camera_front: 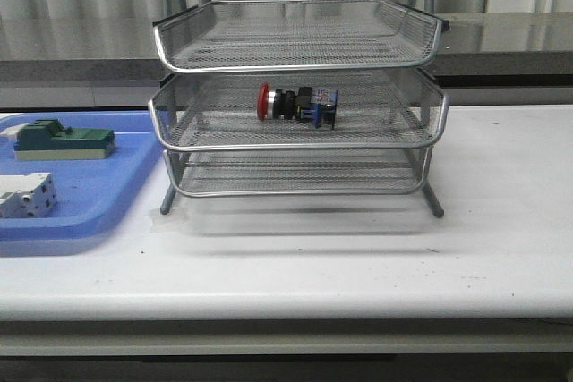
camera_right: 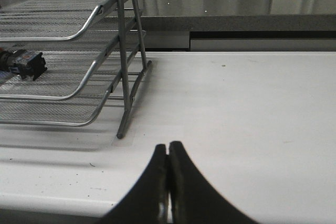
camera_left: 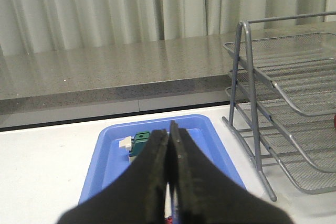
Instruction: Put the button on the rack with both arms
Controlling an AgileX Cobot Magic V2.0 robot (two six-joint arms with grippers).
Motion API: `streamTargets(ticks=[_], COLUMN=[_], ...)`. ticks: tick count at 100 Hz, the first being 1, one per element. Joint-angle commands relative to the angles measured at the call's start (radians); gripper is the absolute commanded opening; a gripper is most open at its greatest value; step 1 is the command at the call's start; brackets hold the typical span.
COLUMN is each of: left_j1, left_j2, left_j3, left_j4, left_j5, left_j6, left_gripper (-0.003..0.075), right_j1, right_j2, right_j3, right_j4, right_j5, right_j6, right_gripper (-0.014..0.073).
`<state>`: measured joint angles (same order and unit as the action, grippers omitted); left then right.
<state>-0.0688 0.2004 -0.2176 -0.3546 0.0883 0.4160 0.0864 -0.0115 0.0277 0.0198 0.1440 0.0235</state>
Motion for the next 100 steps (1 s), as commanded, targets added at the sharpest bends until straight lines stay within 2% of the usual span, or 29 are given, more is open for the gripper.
streamTargets(ticks=[1,37,43,54,61,100], left_j1=[0.002,0.002,0.002,0.000,-0.003,-0.042], left_j2=[0.007,0.007,0.007,0.007,0.007,-0.164], left_j3=[-0.029,-0.027,-0.020,0.003,0.021,0.160], left_j4=[-0.013,0.020,0.098,0.341,0.413,0.440], left_j5=[-0.078,-0.071,-0.071,-0.073,-0.077,-0.102], left_j6=[-0.008,-0.012,-0.074,-0.342,-0.430,-0.442], left_gripper=[-0.0020,-0.0020,-0.0020,-0.0020,-0.0020,-0.0020], right_j1=[0.000,0.000,0.000,0.000,0.000,0.000], right_j2=[-0.020,-0.020,-0.020,-0.020,-0.020,-0.020], right_j3=[-0.015,-0.015,-0.015,-0.015,-0.015,-0.015], right_j4=[-0.006,-0.006,-0.006,-0.006,-0.006,-0.006], right_j5=[-0.080,-0.080,-0.080,-0.080,-0.080,-0.080], right_j6=[0.003,0.003,0.003,0.003,0.003,0.003], right_gripper=[-0.0060,-0.0060,-0.0060,-0.0060,-0.0060,-0.0060])
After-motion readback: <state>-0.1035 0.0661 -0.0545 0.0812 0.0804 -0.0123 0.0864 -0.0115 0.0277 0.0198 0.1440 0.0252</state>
